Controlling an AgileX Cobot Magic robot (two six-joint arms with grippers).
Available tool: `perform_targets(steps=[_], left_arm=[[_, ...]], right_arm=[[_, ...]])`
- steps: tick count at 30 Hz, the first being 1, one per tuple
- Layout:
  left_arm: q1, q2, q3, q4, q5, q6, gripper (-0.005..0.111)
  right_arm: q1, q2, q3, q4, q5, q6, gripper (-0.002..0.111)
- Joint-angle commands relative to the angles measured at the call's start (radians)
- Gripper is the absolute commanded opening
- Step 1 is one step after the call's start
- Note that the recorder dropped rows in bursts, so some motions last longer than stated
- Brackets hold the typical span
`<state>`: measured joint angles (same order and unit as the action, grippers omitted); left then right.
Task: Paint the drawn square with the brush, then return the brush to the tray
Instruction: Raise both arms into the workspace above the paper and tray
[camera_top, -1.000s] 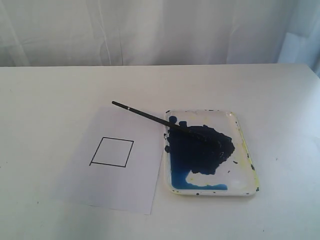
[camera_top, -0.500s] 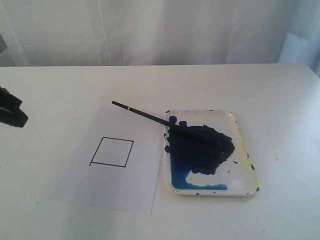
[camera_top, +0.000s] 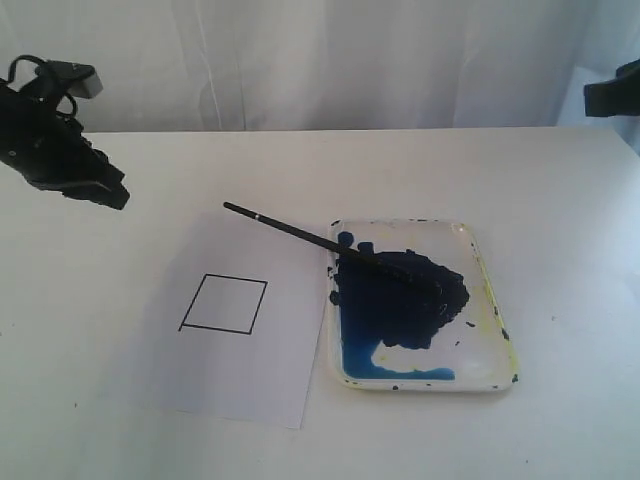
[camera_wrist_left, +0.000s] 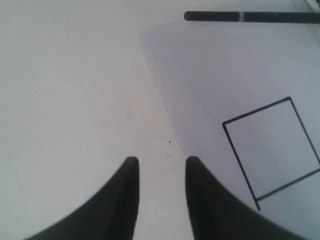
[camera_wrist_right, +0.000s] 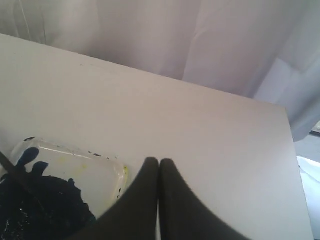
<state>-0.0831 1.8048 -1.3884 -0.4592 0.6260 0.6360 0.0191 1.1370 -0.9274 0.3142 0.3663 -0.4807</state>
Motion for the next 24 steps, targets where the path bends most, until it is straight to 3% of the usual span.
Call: perform_targets(steps=[1, 4, 8, 13, 19, 24], left_arm=[[-0.031, 0.068, -0.038, -0.036, -0.009, 0.018, 0.053], [-0.057, 0.094, -0.046, -0.036, 0.020, 0.018, 0.063], [-0.091, 0.094, -0.046, -0.037, 0.045, 0.018, 0.063], [-0.122, 0.094, -0.046, -0.008, 0.060, 0.018, 0.063], [-0.154, 0.094, -0.046, 0.020, -0.005, 0.012, 0.063], [-0.163, 0.094, -0.034, 0.005, -0.128, -0.172, 0.063]], right_arm=[[0.001, 0.107, -0.035, 0.006, -0.093, -0.016, 0.000], [0.001, 0.174, -0.062, 0.004, -0.014, -0.016, 0.000], [0.001, 0.192, -0.062, 0.022, 0.156, -0.014, 0.000], [0.041, 0.192, -0.062, 0.055, 0.191, -0.098, 0.001], [0.107, 0.194, -0.062, 0.055, 0.201, -0.173, 0.018], [0.114, 0.194, -0.062, 0.055, 0.173, -0.173, 0.031]])
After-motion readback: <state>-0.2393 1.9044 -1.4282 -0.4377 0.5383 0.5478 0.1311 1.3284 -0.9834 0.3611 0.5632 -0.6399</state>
